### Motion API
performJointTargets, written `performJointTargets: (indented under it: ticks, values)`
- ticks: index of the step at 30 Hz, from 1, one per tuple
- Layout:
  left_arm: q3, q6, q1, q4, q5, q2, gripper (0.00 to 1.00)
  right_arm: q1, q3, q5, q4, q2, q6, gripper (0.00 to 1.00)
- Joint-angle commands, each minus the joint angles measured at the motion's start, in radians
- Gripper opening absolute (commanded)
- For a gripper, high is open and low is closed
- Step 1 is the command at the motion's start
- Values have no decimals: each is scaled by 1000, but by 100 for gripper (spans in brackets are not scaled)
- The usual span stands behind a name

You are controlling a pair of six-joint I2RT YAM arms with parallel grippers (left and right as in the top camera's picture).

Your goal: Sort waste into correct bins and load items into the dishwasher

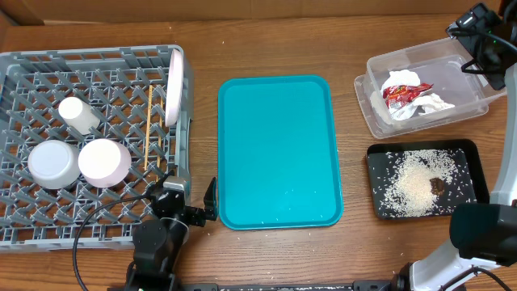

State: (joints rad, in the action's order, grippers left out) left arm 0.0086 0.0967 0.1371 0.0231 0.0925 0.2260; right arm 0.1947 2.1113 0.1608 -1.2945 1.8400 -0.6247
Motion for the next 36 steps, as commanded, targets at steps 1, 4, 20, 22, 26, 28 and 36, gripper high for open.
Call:
performJointTargets:
  ticks: [1, 4, 20, 22, 26, 28, 36]
  values:
    - [-3, -16, 1, -9, -16, -41, 100, -3, 0, 3, 5, -7, 3, 100]
    - [-4, -16, 1, 1, -23, -67, 100, -3, 0, 3, 5, -7, 3, 100]
    - [-4, -15, -10, 51, -42, -223, 100, -3, 0, 3, 5, -7, 3, 100]
    - [-4, -15, -13, 51, -43, -223, 100, -3, 0, 3, 5, -7, 3, 100]
    - [-4, -15, -13, 51, -42, -223, 100, -3, 0, 3, 5, -7, 3, 100]
    - [-4, -15, -13, 51, -42, -222, 100, -3, 0, 3, 5, -7, 3, 100]
    - [-4, -15, -13, 51, -42, -222, 100, -3, 0, 3, 5, -7, 3, 100]
